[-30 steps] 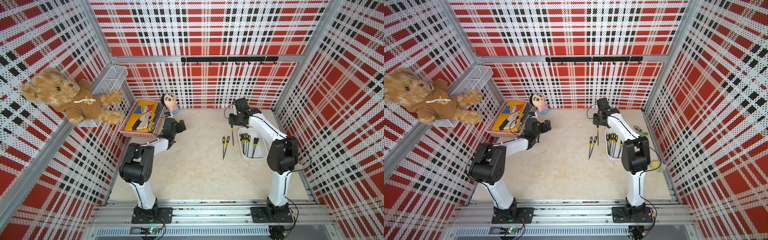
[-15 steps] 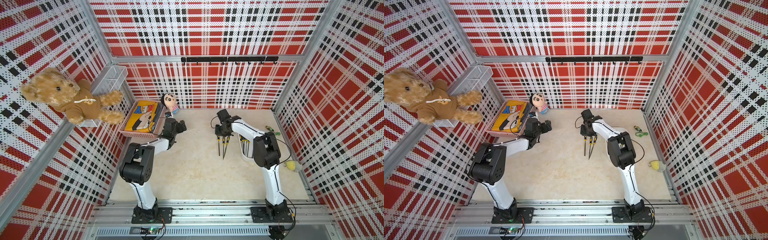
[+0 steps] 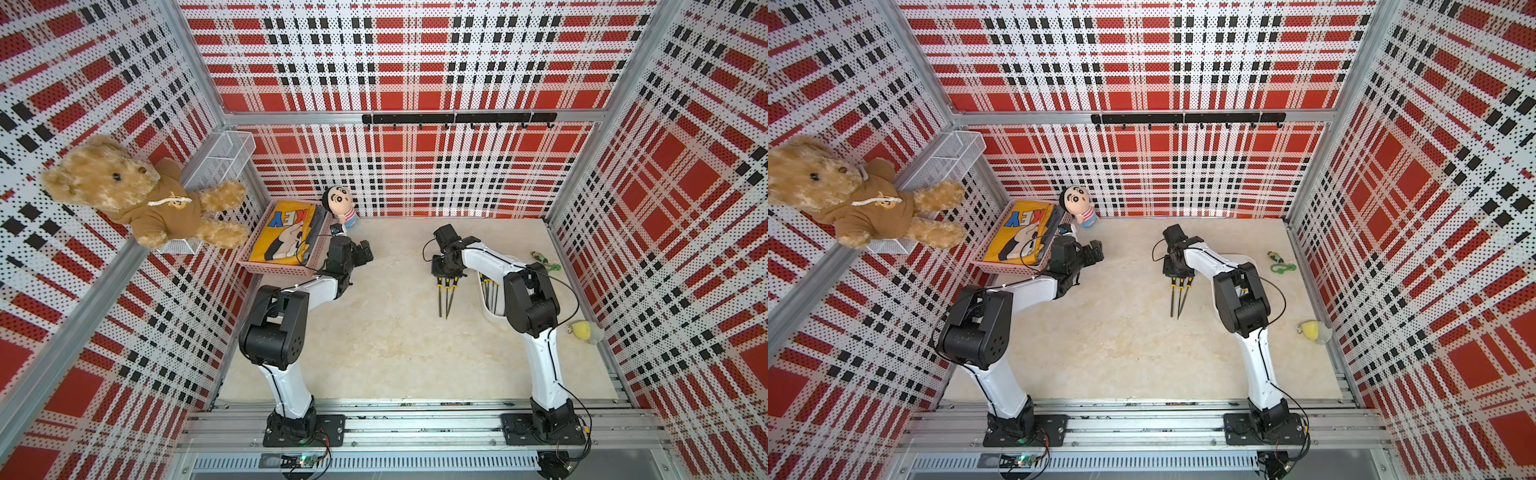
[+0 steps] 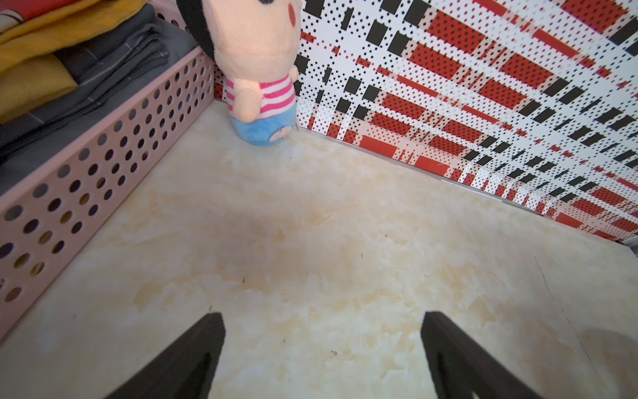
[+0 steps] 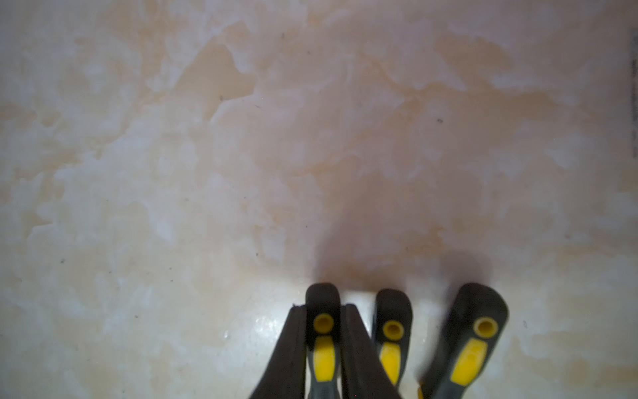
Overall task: Take the file tool out of the storage box
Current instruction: Place the file tool at the center of the board, then pick up the file tool from the storage box.
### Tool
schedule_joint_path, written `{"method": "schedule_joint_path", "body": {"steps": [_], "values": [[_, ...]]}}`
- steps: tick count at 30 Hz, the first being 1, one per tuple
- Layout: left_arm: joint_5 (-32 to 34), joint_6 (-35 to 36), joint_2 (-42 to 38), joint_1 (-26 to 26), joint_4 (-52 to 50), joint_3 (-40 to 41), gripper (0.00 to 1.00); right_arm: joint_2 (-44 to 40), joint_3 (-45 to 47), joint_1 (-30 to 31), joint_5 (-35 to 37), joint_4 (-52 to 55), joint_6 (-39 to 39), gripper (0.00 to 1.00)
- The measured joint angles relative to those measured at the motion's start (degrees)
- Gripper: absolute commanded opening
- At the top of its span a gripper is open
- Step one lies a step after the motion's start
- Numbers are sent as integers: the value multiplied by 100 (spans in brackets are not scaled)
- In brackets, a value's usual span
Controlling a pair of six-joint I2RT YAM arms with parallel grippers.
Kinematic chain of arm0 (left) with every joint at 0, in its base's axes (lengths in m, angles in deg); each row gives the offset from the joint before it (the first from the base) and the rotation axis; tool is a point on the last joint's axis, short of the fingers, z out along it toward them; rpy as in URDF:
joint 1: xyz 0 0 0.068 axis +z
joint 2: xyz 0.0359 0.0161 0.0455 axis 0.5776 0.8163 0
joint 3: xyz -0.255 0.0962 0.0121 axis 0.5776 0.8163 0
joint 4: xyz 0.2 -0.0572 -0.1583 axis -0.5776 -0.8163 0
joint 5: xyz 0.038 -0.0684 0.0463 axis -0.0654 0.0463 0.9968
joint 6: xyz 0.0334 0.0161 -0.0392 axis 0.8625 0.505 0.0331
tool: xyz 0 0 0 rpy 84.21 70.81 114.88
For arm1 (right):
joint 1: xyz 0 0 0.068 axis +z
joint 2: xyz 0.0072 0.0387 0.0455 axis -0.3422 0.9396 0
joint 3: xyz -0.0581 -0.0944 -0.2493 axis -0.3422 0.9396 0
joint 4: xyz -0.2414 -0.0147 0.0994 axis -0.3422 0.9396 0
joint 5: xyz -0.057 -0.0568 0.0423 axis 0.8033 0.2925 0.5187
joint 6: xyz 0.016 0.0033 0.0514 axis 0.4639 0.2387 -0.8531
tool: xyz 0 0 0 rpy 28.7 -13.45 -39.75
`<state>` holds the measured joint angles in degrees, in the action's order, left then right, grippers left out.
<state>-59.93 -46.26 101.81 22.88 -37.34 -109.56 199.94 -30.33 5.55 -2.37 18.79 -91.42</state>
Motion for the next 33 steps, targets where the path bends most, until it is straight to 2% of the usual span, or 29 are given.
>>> {"method": "schedule_joint_path", "body": {"steps": [4, 10, 18, 23, 28, 29, 31, 33], "values": [[-2, -2, 0, 0, 0, 2, 96, 15, 17, 24, 50, -33, 9, 23], [-2, -2, 0, 7, 0, 2, 96, 44, 17, 42, 103, -28, 2, 49], [-11, -2, 0, 4, 0, 2, 96, 22, 9, 52, 138, -24, 37, 55], [-26, -2, 0, 4, 0, 2, 96, -304, -81, 52, 245, -26, 96, 57], [-33, -4, 17, 4, 0, 2, 96, -881, -356, -59, 339, -79, 153, 54], [-33, -4, 20, 4, 0, 2, 96, -1008, -348, -105, 354, -81, 162, 50], [-33, -4, 22, 4, -4, 2, 96, -1268, -195, -280, 374, -144, 184, 36], [-33, -7, 22, 4, -4, 2, 96, -1534, 149, -553, 380, -197, 153, 33]]}}
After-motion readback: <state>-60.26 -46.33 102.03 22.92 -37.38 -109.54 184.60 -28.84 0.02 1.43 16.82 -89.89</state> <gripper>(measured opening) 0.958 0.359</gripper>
